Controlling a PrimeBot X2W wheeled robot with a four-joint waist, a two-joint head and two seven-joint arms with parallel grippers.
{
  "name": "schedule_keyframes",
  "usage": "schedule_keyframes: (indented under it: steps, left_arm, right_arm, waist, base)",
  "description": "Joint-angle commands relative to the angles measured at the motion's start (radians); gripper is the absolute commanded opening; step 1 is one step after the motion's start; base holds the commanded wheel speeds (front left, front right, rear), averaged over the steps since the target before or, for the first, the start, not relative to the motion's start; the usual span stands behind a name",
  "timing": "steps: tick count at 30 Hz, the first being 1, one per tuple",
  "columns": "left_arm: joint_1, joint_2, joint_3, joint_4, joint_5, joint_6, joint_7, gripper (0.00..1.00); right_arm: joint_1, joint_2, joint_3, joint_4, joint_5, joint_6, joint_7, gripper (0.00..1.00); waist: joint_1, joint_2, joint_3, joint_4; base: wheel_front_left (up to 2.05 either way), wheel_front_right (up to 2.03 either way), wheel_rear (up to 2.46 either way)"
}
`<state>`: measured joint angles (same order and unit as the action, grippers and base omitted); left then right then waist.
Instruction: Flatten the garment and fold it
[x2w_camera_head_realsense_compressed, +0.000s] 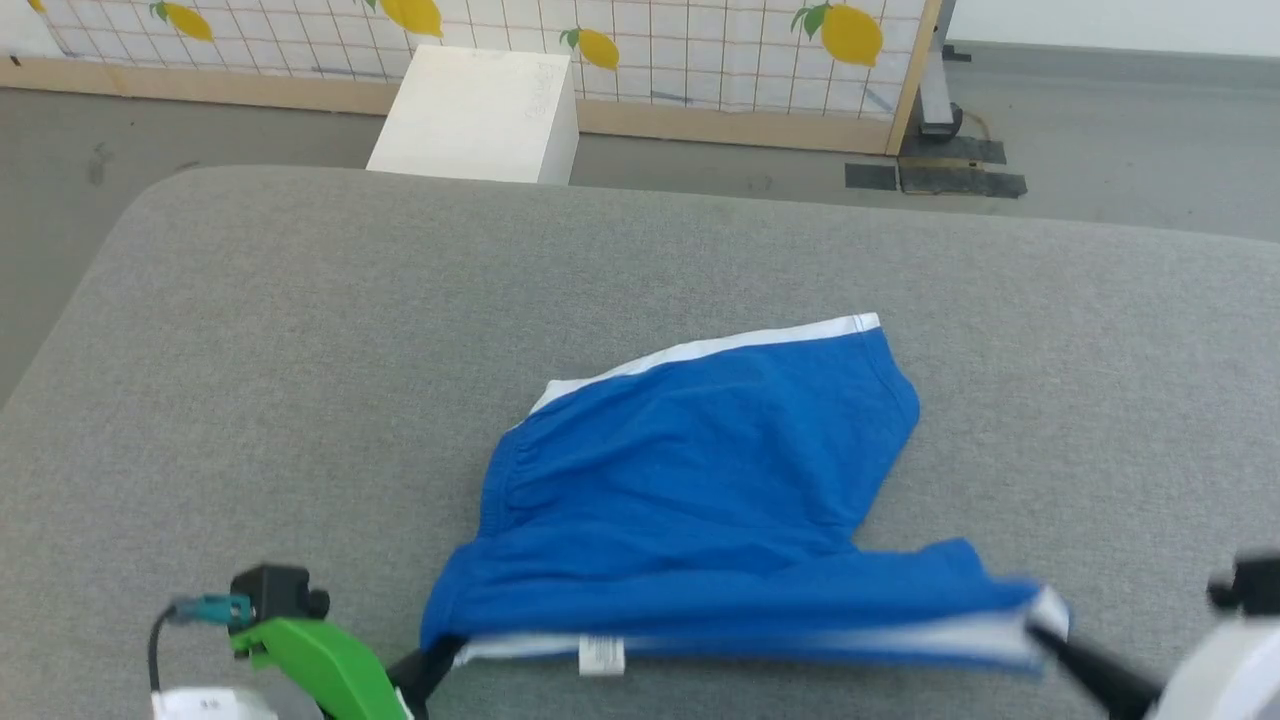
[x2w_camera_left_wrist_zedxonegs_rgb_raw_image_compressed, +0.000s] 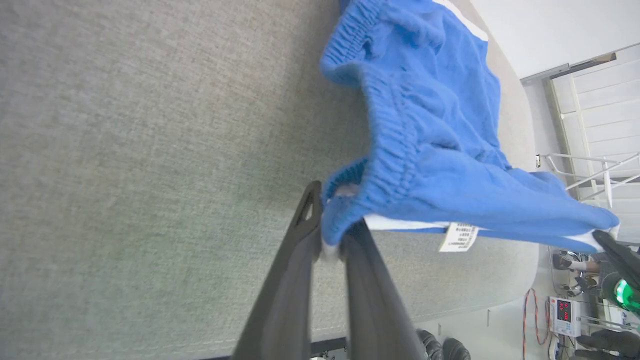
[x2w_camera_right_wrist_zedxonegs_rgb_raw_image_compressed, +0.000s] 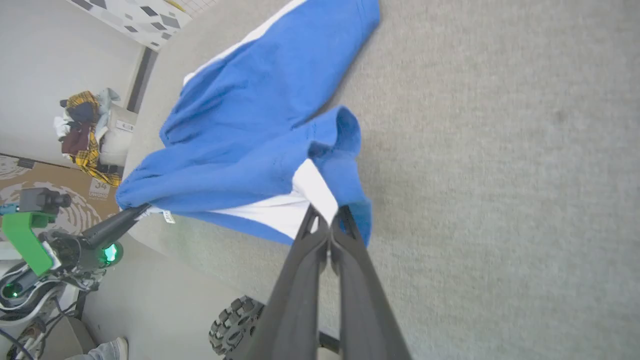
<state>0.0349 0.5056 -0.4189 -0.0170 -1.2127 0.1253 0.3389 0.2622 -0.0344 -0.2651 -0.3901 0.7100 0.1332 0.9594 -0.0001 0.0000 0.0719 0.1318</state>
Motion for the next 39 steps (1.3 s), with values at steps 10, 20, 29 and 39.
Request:
schedule_keyframes:
  steps: [10, 20, 29, 39]
  left_arm:
    - [-0.249, -0.007, 0.036, 0.047, -0.029, -0.019, 0.068, 0.00]
    - [-0.448, -0.043, 0.039, 0.197, -0.031, -0.095, 0.085, 0.00]
    - [-0.544, -0.072, 0.031, 0.294, -0.030, -0.162, 0.081, 0.00]
    - [-0.546, -0.093, 0.025, 0.344, -0.033, -0.188, 0.065, 1.00]
  right_arm:
    - [-0.485, -0.016, -0.011, 0.265, -0.179, -0.002, -0.058, 0.00]
    - [-0.840, -0.016, 0.051, 0.606, -0.354, -0.002, -0.209, 0.00]
    - [-1.008, -0.016, 0.104, 0.847, -0.451, -0.002, -0.338, 0.00]
    - [-1.046, -0.016, 0.148, 1.031, -0.454, -0.002, -0.411, 1.00]
  waist:
    - [0.0001, 0.0000, 0.135, 0.006]
    - [0.0001, 0.0000, 0.289, 0.016]
    - [0.0001, 0.0000, 0.364, 0.042]
    - [0.0001, 0.0000, 0.319, 0.055]
  base:
    - [0.00, 0.00, 0.00]
    - [0.00, 0.00, 0.00]
    - [0.00, 0.00, 0.00]
    - [0.00, 0.00, 0.00]
